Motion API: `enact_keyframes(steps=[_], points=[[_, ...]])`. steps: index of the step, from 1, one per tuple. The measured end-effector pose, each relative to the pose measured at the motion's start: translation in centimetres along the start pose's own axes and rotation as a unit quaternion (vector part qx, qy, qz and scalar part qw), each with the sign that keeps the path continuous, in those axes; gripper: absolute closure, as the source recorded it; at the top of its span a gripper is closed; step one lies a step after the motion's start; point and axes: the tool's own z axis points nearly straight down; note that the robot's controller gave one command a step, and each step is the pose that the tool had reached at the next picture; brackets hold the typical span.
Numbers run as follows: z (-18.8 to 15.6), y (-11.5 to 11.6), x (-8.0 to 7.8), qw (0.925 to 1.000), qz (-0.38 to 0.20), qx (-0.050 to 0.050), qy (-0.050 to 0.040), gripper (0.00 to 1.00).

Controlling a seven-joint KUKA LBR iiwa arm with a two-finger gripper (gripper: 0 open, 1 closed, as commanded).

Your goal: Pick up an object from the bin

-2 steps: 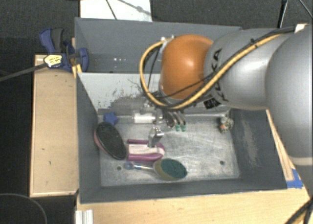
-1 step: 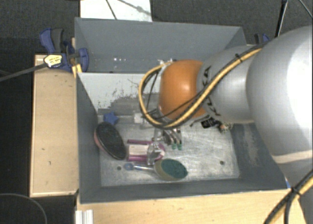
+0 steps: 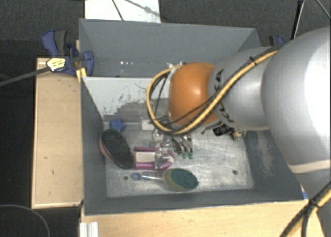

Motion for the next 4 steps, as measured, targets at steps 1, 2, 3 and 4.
enact_keyframes(steps=[1,2,3,4], points=[[-23.6,-0.8,-0.4,0.9996,0.025,-0.001,-0.0129,1.00],[-8.9,-0.2,-1.3,0.9996,0.026,0.001,-0.0039,1.00],[-9.4,-0.1,-1.4,0.9996,0.027,0.000,-0.0079,0.00],[0.7,0.8,-1.2,0.9796,-0.201,0.002,-0.0048,0.00]])
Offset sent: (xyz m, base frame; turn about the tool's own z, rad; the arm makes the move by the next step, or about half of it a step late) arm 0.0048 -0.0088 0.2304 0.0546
